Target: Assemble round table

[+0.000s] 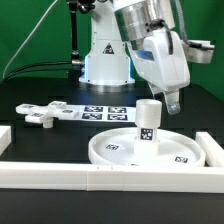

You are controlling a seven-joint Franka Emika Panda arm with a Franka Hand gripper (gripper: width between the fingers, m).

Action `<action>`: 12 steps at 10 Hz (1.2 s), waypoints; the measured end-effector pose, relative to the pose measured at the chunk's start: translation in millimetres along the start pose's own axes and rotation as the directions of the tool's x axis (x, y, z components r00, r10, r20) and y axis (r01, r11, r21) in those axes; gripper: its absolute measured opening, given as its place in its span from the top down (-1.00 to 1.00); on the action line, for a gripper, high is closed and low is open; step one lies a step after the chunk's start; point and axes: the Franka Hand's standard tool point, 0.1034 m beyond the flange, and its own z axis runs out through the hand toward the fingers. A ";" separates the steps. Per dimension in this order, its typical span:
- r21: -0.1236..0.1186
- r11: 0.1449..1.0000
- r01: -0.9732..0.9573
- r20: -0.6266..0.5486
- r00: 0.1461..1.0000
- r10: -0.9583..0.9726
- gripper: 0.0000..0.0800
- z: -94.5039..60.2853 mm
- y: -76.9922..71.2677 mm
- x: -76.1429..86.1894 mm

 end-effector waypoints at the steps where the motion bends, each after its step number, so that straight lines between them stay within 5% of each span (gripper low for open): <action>1: -0.006 1.000 0.021 0.003 1.000 -0.021 -0.62 2.7 2.2 -5.5; 7: -0.011 0.885 0.466 0.000 0.885 -0.466 -0.62 3.5 3.1 -5.3; 12: -0.032 0.597 0.802 -0.007 0.597 -0.802 -0.62 -26.7 52.7 0.6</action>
Offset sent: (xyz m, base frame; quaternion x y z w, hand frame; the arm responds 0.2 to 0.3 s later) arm 0.0000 0.0000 0.0000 0.0000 0.0000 -0.1938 0.9810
